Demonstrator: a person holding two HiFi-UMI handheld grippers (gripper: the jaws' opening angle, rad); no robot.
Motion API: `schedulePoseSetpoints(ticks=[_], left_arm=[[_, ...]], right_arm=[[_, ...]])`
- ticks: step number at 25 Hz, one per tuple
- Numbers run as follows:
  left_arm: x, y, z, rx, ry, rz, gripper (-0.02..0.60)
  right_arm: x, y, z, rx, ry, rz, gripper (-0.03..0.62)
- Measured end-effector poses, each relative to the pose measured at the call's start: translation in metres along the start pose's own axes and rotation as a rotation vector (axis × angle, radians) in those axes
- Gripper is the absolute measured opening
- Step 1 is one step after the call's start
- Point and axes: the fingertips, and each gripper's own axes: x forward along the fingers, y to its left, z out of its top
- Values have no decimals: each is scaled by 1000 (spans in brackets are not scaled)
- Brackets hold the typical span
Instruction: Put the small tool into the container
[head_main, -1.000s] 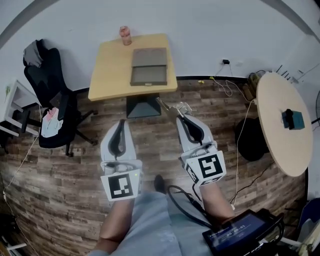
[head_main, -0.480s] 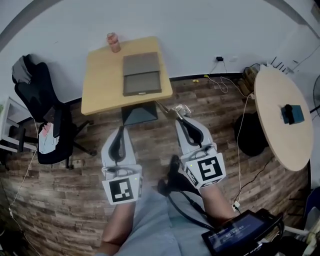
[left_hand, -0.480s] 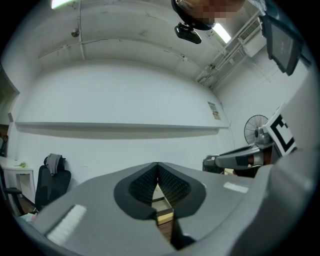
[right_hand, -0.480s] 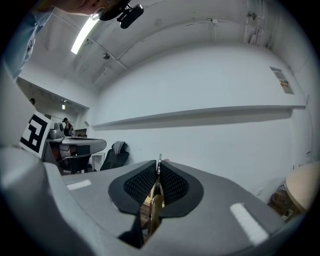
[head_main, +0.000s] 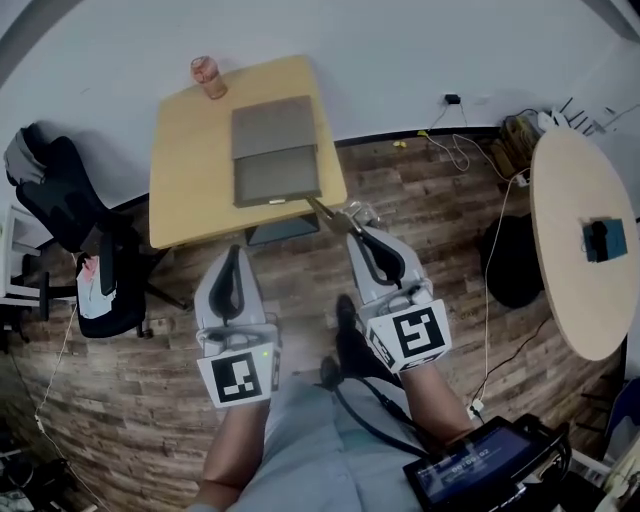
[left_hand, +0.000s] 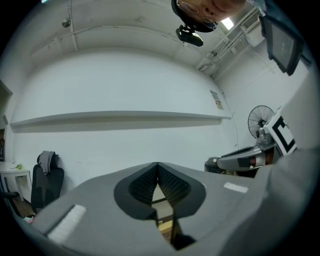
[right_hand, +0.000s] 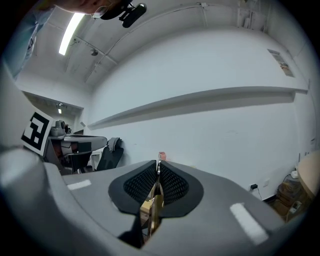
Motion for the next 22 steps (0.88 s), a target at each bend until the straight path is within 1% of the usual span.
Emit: schedulePoseSetpoints(ticks=[3,7,9,12,14,18,22], left_arm=[[35,4,3,17,2,17,9],[73,10,17,28,-17,52,9],[87,13,29,52,-38,67,9],[103,20,49,71,-68,109,9],[110,24,56,87,-84,134,9],[121,33,58,95,-87,164,9],[138,51,51,88,-69,181,9]], right_arm=[[30,-21,5,7,2,24,26],[66,-42,22,3,-24,71,26],[82,-50,34,-2,-42,96,26],[103,-61,54,-16,-79,133,26],[115,-67,64,-24,-101,152,26],[137,-72,74,-26,-116,180,26],[166,-72,73,-28,-107,194,26]])
